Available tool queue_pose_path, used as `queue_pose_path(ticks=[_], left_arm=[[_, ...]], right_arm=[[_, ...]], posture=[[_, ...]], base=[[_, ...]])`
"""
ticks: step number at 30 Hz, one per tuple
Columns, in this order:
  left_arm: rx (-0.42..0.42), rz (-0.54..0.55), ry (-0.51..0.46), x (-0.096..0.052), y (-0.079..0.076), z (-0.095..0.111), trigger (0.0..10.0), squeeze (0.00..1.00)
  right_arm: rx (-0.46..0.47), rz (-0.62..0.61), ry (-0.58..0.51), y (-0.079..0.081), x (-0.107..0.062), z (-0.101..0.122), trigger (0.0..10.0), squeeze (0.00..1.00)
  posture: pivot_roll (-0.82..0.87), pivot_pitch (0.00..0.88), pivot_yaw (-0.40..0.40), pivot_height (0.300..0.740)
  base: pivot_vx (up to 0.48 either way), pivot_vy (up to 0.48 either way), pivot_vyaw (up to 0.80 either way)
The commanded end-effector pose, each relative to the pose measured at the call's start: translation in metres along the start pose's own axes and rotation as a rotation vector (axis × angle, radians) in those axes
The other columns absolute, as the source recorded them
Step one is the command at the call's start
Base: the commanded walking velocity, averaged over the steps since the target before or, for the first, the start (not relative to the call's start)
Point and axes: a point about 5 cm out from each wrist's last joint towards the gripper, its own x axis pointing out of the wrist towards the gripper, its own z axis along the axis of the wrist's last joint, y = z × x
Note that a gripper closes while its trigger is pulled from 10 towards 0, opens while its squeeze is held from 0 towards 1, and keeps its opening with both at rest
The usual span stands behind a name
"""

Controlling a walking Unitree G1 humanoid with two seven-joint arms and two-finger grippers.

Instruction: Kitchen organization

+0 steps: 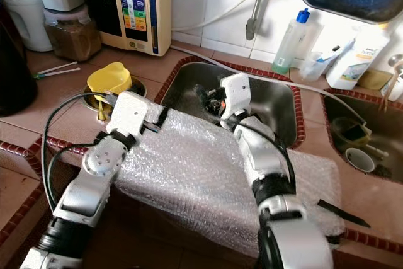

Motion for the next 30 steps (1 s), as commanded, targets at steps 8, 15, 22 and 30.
queue_pose_path(ticks=[8, 15, 22, 30], left_arm=[[-0.154, 0.274, 0.072, 0.022, 0.046, -0.003, 10.0, 0.91], [-0.226, 0.399, 0.147, 0.032, 0.073, -0.007, 10.0, 0.0], [-0.273, 0.434, 0.234, 0.038, 0.08, -0.017, 10.0, 0.0], [-0.358, 0.385, 0.309, 0.048, 0.075, -0.021, 10.0, 0.0]], right_arm=[[0.066, 0.085, -0.018, 0.035, -0.03, 0.015, 10.0, 1.0], [0.087, 0.115, 0.012, 0.047, -0.046, 0.024, 10.0, 1.0], [0.112, 0.127, 0.021, 0.056, -0.052, 0.031, 10.0, 1.0], [0.128, 0.149, 0.03, 0.065, -0.055, 0.037, 10.0, 1.0]], posture=[[0.05, 0.0, -0.059, 0.74], [0.03, 0.0, -0.043, 0.74], [0.02, 0.0, -0.028, 0.74], [0.0, 0.0, -0.016, 0.74]], base=[[0.0, 0.0, 0.0], [0.0, 0.0, 0.0], [0.0, 0.0, 0.0], [0.0, 0.0, 0.0]])
